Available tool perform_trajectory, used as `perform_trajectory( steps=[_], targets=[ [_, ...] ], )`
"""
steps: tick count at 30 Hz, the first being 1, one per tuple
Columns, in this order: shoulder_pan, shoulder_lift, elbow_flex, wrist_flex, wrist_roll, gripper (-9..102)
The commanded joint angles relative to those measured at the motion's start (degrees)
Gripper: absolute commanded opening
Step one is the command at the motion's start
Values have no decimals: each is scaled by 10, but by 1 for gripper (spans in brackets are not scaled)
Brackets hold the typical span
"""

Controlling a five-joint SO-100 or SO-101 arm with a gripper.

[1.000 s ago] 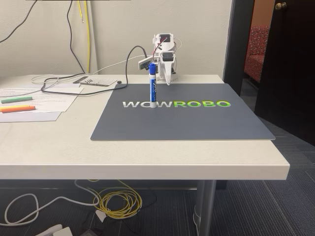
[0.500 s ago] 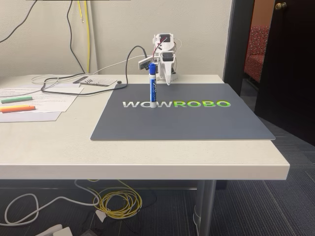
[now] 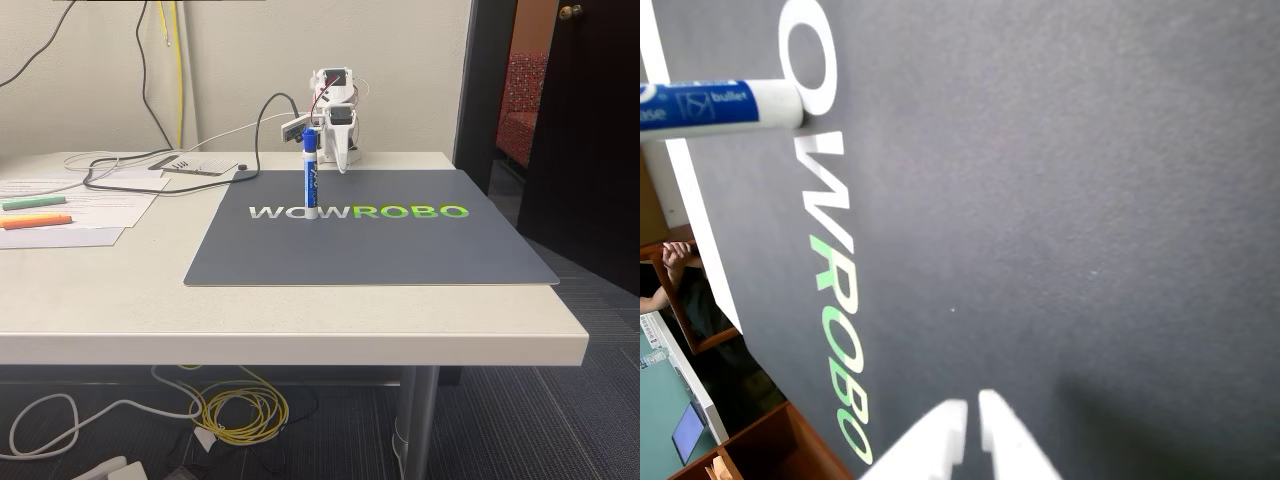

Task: Pick up the blue marker.

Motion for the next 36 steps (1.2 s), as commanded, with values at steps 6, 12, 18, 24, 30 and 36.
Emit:
perform_trajectory(
  steps=[6, 12, 18, 24, 30, 36],
  targets=[
    [24, 34, -2, -63, -1, 0],
    [18, 34, -2, -136, -104, 0],
    [29, -1, -3, -245, -205, 0],
    [52, -129, -22, -393, -359, 0],
    [69, -354, -176, -432, -499, 0],
    [98, -471, -272, -440, -606, 0]
  ],
)
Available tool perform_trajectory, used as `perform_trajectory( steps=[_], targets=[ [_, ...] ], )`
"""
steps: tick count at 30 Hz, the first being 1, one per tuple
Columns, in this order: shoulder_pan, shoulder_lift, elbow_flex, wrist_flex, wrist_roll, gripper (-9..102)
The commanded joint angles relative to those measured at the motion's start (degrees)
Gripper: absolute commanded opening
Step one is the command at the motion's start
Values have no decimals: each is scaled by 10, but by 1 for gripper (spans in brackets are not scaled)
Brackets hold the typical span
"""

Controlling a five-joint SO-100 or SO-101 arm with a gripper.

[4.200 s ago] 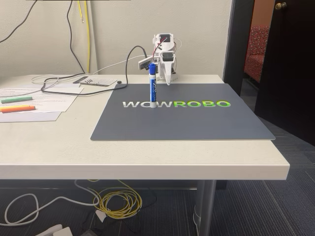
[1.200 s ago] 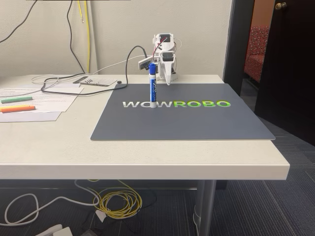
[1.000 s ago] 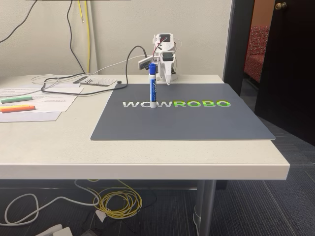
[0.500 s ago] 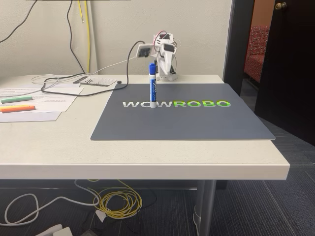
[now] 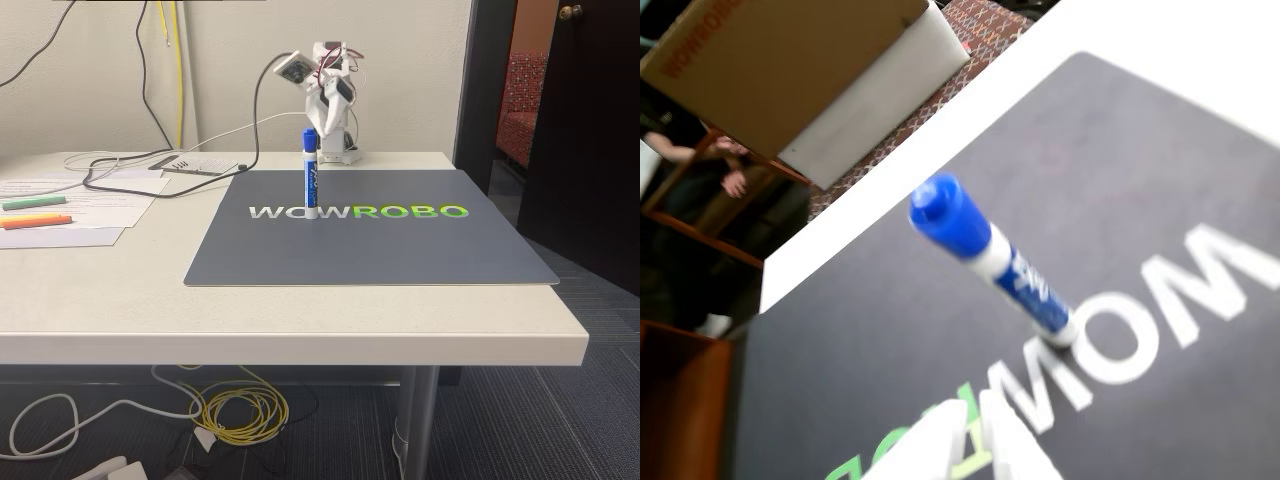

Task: Pick up the blue marker.

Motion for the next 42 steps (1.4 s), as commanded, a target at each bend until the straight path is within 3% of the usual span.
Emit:
perform_trajectory(
  steps=[1, 8, 15, 33, 39, 42],
  targets=[
    [16, -57, -66, -22, -60, 0],
    [40, -162, -66, -141, -145, 0],
    [52, -213, -57, -191, -201, 0],
    [47, -306, 80, -480, -241, 0],
    [46, -403, 83, -602, -259, 24],
    [42, -505, 69, -710, -262, 28]
  ],
)
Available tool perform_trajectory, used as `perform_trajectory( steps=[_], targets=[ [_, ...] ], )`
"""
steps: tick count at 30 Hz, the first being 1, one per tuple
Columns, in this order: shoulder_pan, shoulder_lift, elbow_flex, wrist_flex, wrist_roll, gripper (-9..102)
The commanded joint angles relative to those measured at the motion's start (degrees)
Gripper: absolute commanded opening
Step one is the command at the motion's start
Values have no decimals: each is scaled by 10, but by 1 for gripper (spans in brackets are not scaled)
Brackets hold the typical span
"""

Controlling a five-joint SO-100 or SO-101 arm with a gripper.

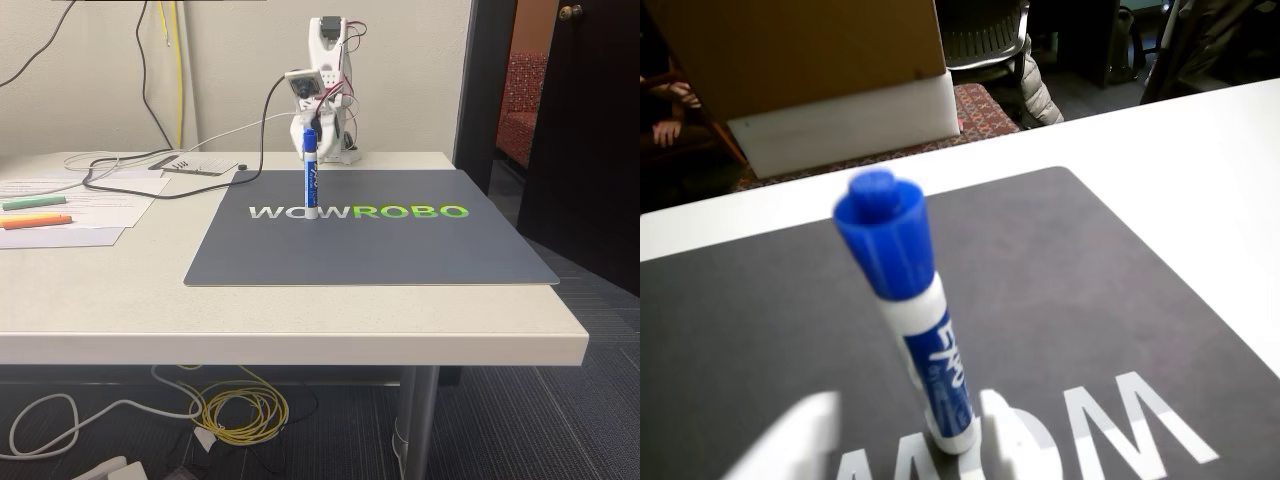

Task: Pick up the blue marker.

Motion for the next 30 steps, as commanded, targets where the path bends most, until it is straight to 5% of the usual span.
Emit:
perform_trajectory(
  steps=[1, 30],
  targets=[
    [-6, -97, -22, -113, -4, 28],
    [25, -208, -107, -179, -16, 35]
  ],
)
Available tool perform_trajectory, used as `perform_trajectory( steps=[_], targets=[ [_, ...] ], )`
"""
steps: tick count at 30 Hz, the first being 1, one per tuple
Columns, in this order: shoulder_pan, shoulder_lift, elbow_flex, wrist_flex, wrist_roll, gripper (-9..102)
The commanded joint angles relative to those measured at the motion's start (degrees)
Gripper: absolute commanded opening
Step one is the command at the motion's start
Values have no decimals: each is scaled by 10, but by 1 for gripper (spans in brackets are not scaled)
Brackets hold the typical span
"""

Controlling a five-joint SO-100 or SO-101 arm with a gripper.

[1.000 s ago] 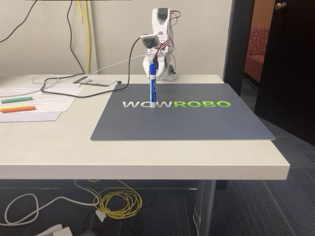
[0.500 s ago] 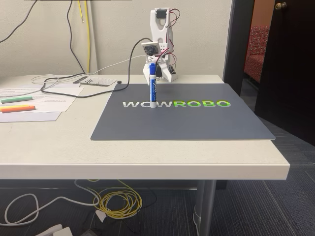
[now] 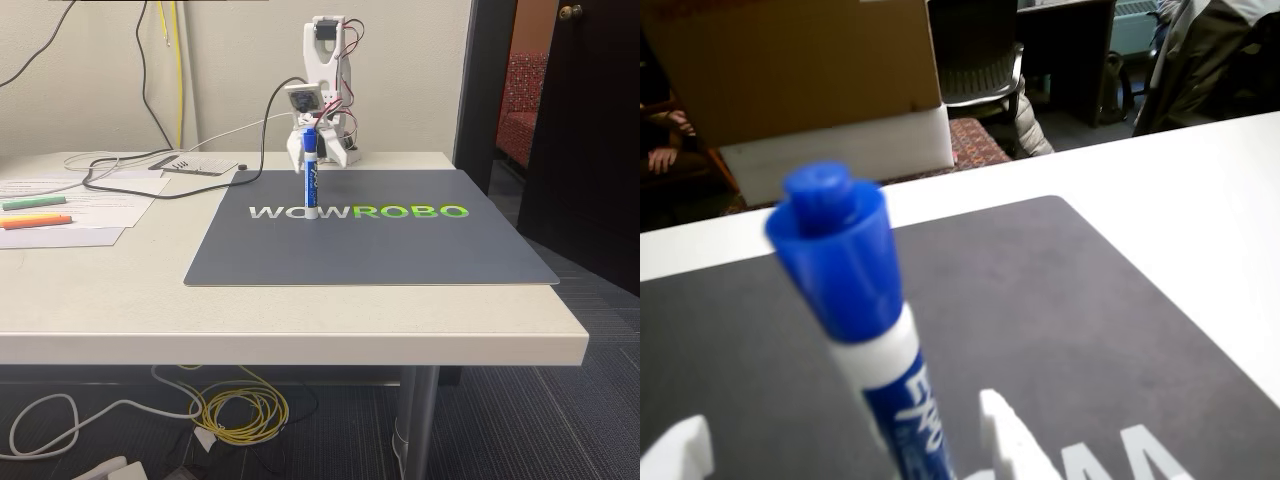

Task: Pick up the blue marker.

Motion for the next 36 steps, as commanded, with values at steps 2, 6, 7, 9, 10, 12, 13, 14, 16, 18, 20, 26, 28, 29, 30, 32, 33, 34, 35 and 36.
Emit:
perform_trajectory(
  steps=[2, 6, 7, 9, 10, 12, 13, 14, 16, 18, 20, 26, 28, 29, 30, 32, 33, 34, 35, 36],
  targets=[
    [11, 1, -28, -4, -3, 35],
    [17, 1, -41, 6, -6, 35],
    [17, 1, -44, 9, -6, 35],
    [17, 1, -51, 16, -6, 35],
    [17, 1, -55, 20, -6, 35],
    [12, 0, -64, 33, -6, 35],
    [11, -2, -69, 36, -6, 35],
    [11, -4, -72, 39, -6, 35],
    [10, -13, -80, 39, -7, 35],
    [11, -26, -92, 39, -7, 35],
    [12, -41, -108, 40, -7, 35],
    [11, -69, -131, 40, -10, 35],
    [10, -80, -140, 39, -10, 35],
    [9, -86, -144, 37, -10, 35],
    [8, -94, -149, 34, -10, 35],
    [7, -112, -159, 26, -10, 35],
    [7, -120, -165, 24, -10, 35],
    [7, -129, -171, 22, -11, 35],
    [7, -139, -177, 17, -11, 35],
    [7, -146, -180, 13, -11, 35]
  ],
)
